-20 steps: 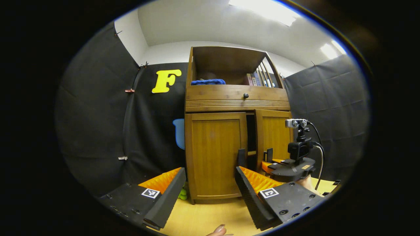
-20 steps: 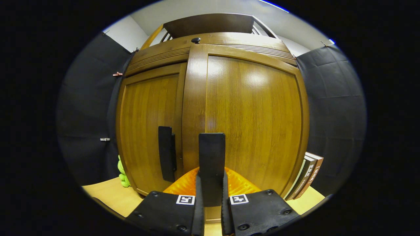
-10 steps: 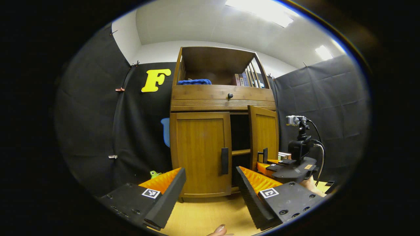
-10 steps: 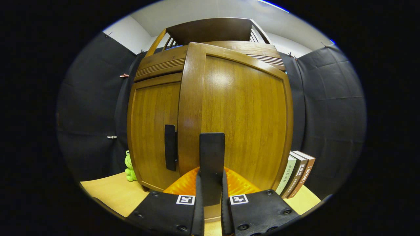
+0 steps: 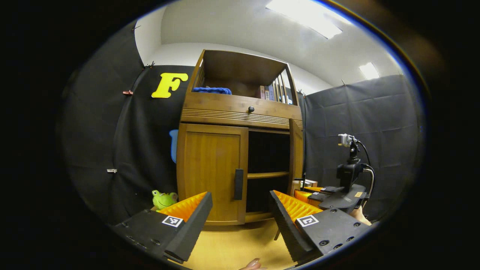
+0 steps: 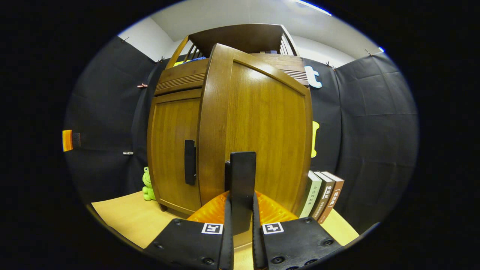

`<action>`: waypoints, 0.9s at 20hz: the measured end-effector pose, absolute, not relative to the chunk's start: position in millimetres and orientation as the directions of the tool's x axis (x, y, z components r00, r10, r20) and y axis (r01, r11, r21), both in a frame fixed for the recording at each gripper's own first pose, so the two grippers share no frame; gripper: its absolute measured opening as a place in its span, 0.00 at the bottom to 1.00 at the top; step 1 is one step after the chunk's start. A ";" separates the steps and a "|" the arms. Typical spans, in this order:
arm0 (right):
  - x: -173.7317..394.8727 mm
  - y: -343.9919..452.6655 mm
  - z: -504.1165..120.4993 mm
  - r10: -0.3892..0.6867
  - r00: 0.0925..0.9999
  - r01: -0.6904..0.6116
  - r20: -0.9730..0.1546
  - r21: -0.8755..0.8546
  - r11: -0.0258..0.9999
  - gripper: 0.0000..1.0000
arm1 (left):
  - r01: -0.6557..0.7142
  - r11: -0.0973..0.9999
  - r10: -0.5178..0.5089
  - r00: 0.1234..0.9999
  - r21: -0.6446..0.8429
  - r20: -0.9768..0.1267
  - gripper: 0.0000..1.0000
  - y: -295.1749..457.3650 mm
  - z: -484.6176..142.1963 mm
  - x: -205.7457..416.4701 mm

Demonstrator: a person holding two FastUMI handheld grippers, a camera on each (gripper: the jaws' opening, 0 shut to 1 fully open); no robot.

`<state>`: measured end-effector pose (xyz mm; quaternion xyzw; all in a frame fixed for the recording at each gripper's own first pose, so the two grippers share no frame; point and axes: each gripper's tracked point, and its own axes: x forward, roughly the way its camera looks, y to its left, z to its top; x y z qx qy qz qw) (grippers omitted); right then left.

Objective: Open the right door of the double-door shoe cabinet with the right hand, and open the left door with the left hand.

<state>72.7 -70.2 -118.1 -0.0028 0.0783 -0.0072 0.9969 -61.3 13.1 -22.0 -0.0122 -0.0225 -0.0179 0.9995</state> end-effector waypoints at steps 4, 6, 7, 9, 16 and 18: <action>55.5 -88.8 -114.6 -0.044 0.987 0.042 -0.157 -0.017 0.999 0.19 | 0.080 0.996 -0.080 0.996 -0.023 0.032 0.95 -3.6 -29.2 -51.4; 47.4 -99.0 -112.5 -0.061 0.985 0.059 -0.159 -0.017 0.998 0.23 | 0.100 0.995 -0.099 0.995 -0.020 0.022 0.95 -12.6 -33.0 -47.2; 43.4 -104.4 -112.2 -0.072 0.984 0.070 -0.162 -0.019 0.997 0.23 | 0.109 0.994 -0.109 0.994 -0.019 0.017 0.95 -16.6 -34.3 -46.2; 37.2 -114.3 -109.8 -0.095 0.982 0.092 -0.160 -0.026 0.995 0.23 | 0.120 0.993 -0.120 0.993 -0.020 0.012 0.95 -22.1 -36.9 -41.7; 19.6 -148.3 -105.2 -0.178 0.975 0.163 -0.136 -0.116 0.980 0.17 | 0.140 0.988 -0.140 0.990 -0.057 0.003 0.95 -38.1 -41.2 -28.8; 14.6 -163.7 -102.7 -0.225 0.967 0.206 -0.122 -0.152 0.967 0.22 | 0.158 0.985 -0.158 0.987 -0.063 0.008 0.95 -45.8 -39.9 -24.6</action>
